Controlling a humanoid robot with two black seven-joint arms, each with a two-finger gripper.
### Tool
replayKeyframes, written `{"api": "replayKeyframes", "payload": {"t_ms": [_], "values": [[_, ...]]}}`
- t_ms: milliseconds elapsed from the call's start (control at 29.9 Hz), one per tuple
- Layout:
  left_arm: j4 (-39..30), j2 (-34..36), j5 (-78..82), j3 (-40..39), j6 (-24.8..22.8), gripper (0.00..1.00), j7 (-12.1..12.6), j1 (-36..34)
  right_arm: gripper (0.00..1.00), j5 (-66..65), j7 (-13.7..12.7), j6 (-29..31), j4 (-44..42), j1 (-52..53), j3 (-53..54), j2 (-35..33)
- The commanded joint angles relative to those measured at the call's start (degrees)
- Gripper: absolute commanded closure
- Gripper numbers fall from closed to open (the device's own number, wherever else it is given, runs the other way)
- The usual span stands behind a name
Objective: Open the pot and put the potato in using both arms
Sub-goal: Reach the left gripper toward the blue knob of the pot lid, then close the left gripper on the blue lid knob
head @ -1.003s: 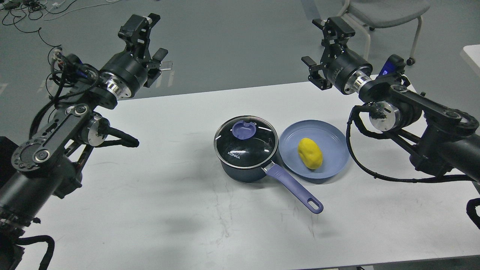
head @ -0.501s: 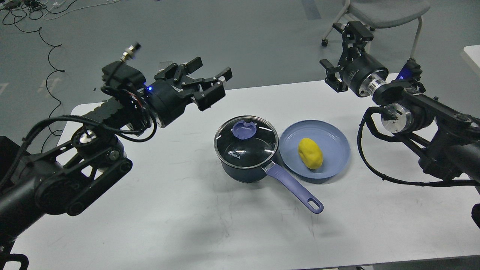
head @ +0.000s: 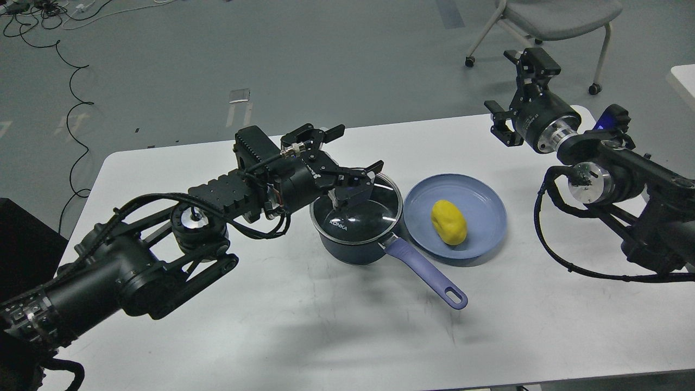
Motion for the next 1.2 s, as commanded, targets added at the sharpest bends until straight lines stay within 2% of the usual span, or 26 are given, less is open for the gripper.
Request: {"api": "replayKeyframes", "payload": {"t_ms": [0,201,1170], "values": [[2.6,-2.3,0.0,0.2,-0.1,0.02,0.0,0.1,0.0,-0.1,0.0,-0.1,0.1,-0.2,0.0,-0.2],[3.2,-2.8,0.0,4.2,0.0,0.02,0.1,0.4,0.0,0.0,0.0,-0.1,0.1,-0.3,0.0,-0.3],[8.9,-3.9,0.0,5.1,1.5,0.02,0.1,1.6,0.0,-0.1,0.0,-0.2,0.0,-0.3,0.0,-0.6]]}}
